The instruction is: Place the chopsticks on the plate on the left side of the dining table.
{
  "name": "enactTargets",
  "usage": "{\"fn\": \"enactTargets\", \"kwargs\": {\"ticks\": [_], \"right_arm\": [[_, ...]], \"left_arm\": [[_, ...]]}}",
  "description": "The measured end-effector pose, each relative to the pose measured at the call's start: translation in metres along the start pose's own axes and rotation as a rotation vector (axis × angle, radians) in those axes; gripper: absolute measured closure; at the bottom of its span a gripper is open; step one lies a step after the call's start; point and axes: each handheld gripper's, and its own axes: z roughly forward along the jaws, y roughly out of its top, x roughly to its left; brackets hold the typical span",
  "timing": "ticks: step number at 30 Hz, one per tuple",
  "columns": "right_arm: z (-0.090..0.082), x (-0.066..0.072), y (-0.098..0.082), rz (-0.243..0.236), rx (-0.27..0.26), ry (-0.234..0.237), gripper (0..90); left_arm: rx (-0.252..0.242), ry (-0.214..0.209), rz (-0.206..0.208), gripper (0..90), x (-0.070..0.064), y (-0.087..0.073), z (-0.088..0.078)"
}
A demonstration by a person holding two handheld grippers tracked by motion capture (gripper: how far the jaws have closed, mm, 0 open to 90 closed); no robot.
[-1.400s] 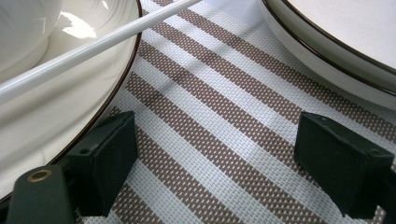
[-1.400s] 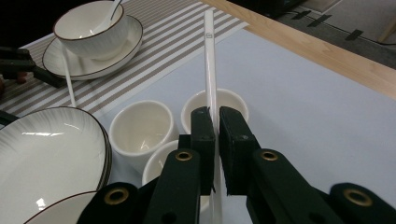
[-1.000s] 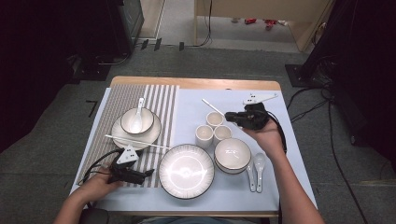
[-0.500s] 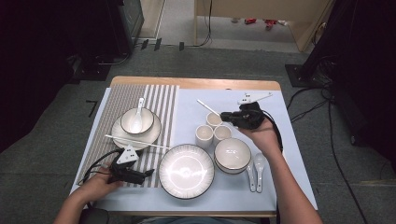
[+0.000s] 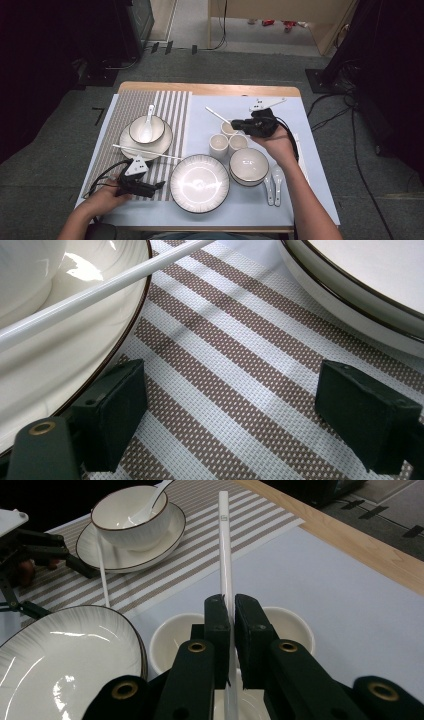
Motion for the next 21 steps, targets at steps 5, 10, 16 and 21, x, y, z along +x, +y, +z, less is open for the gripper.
{"fn": "enactTargets", "kwargs": {"ticks": [5,10,16,21], "right_arm": [[0.003,0.002,0.003,-0.011,-0.002,0.007,85.1],[0.004,0.004,0.006,-0.020,0.001,0.012,85.1],[0.007,0.007,0.010,-0.027,0.002,0.017,85.1],[0.009,0.008,0.013,-0.030,0.004,0.021,85.1]], "left_arm": [[0.000,0.000,0.000,13.8,0.000,0.000,0.000],[0.000,0.000,0.000,13.8,0.000,0.000,0.000],[0.000,0.000,0.000,13.8,0.000,0.000,0.000],[0.000,0.000,0.001,13.8,0.000,0.000,0.000]]}}
